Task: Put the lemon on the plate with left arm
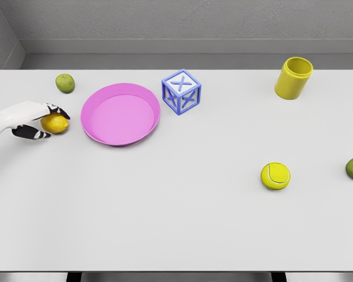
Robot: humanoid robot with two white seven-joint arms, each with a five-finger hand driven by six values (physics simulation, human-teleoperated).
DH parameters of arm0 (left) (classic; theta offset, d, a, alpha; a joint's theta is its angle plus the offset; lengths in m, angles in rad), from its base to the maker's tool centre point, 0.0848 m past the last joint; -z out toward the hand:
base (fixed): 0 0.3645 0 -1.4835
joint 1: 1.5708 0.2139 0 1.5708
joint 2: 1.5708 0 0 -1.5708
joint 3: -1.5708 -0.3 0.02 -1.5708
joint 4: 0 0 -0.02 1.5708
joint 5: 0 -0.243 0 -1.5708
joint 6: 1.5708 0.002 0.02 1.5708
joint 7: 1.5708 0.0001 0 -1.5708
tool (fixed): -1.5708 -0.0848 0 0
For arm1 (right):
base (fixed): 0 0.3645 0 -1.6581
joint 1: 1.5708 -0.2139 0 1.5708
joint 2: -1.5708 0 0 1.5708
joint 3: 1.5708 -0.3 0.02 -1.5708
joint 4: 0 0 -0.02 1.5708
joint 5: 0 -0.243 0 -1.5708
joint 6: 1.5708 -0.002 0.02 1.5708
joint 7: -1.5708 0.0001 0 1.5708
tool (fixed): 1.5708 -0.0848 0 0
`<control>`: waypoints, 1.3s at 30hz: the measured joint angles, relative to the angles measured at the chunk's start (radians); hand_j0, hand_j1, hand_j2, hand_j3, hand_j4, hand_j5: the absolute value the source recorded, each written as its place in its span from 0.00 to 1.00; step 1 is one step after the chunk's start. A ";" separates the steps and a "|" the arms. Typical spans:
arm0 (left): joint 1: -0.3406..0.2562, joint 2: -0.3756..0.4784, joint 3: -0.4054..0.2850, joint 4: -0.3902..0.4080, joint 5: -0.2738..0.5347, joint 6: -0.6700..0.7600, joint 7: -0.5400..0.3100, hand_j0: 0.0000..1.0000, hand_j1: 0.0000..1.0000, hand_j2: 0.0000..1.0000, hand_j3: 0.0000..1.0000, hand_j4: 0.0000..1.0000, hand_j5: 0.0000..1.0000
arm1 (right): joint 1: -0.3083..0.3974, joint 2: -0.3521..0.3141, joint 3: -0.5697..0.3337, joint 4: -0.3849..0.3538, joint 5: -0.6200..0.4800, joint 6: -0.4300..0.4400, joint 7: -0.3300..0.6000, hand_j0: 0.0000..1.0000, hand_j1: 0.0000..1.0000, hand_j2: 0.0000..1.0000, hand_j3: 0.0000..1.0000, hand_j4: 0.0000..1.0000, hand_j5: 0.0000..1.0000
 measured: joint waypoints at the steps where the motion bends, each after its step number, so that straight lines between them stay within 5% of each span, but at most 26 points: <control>1: 0.002 -0.001 0.000 -0.001 0.001 0.001 0.001 0.59 0.59 0.59 0.59 0.59 0.59 | 0.000 0.000 0.000 0.000 0.000 0.000 0.000 1.00 1.00 1.00 1.00 1.00 1.00; 3: 0.002 -0.001 0.000 -0.002 0.001 0.001 0.001 0.51 0.51 0.51 0.51 0.51 0.51 | 0.000 0.000 0.000 0.000 0.000 0.000 0.000 1.00 1.00 1.00 1.00 1.00 1.00; 13: -0.002 -0.001 0.015 -0.013 0.004 -0.001 -0.002 0.51 0.51 0.51 0.51 0.51 0.51 | 0.000 0.000 0.000 0.000 0.000 0.000 0.000 1.00 1.00 1.00 1.00 1.00 1.00; 19: 0.003 -0.002 0.046 -0.093 0.016 -0.001 -0.002 0.53 0.53 0.53 0.53 0.53 0.53 | 0.000 0.000 0.000 0.000 0.000 0.000 0.000 1.00 1.00 1.00 1.00 1.00 1.00; 28: 0.005 -0.085 0.043 -0.235 0.062 -0.002 -0.018 0.54 0.54 0.54 0.54 0.54 0.54 | 0.000 0.000 0.000 0.000 0.000 0.000 0.000 1.00 1.00 1.00 1.00 1.00 1.00; 39: 0.002 -0.178 0.035 -0.248 0.049 -0.002 -0.048 0.56 0.56 0.56 0.56 0.56 0.56 | 0.000 0.000 0.000 0.000 0.000 0.000 0.000 1.00 1.00 1.00 1.00 1.00 1.00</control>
